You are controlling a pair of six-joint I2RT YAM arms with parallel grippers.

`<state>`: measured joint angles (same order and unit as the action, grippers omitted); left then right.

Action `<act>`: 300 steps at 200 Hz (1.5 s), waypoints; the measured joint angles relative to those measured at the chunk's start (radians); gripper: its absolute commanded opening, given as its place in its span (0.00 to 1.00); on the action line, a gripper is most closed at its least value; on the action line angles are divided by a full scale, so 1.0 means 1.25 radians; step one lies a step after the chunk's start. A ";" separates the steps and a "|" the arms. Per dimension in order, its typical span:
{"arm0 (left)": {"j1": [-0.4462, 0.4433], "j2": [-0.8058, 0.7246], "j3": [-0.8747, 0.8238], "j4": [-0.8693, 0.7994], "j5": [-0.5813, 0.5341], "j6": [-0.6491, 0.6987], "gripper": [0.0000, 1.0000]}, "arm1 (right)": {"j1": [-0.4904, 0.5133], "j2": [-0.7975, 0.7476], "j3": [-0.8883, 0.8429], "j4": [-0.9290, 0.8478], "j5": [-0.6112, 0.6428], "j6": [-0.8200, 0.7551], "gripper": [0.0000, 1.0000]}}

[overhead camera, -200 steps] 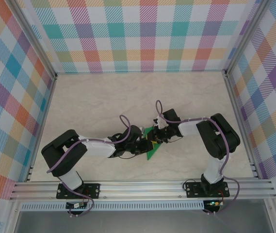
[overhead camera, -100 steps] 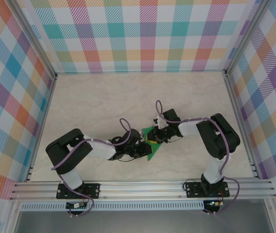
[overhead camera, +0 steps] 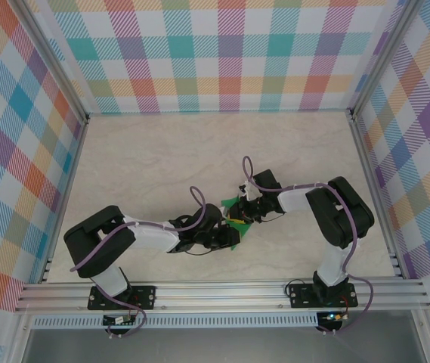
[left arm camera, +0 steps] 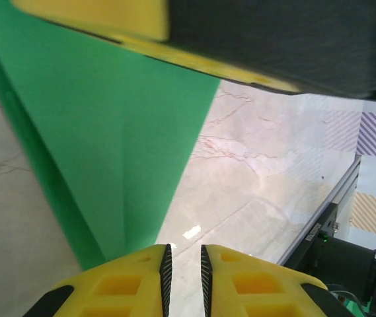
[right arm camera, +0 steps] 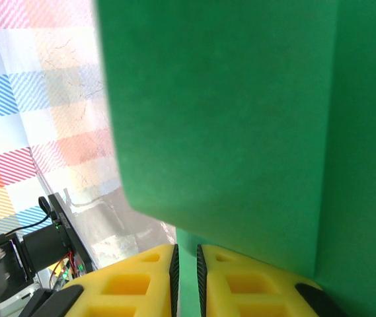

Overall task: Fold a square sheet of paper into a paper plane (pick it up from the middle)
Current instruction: Fourth fold the wing at the center of the table.

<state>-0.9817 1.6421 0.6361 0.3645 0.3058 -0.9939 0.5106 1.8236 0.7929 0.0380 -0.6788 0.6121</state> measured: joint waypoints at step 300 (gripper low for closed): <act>-0.027 -0.395 -0.096 -0.247 -0.288 -0.054 0.25 | 0.008 -0.019 -0.054 0.100 0.020 0.072 0.18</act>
<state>-1.0153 1.1481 0.5159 0.0563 -0.0547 -1.0615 0.5209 1.8000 0.7254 0.1627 -0.6544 0.7025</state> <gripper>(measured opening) 0.246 0.182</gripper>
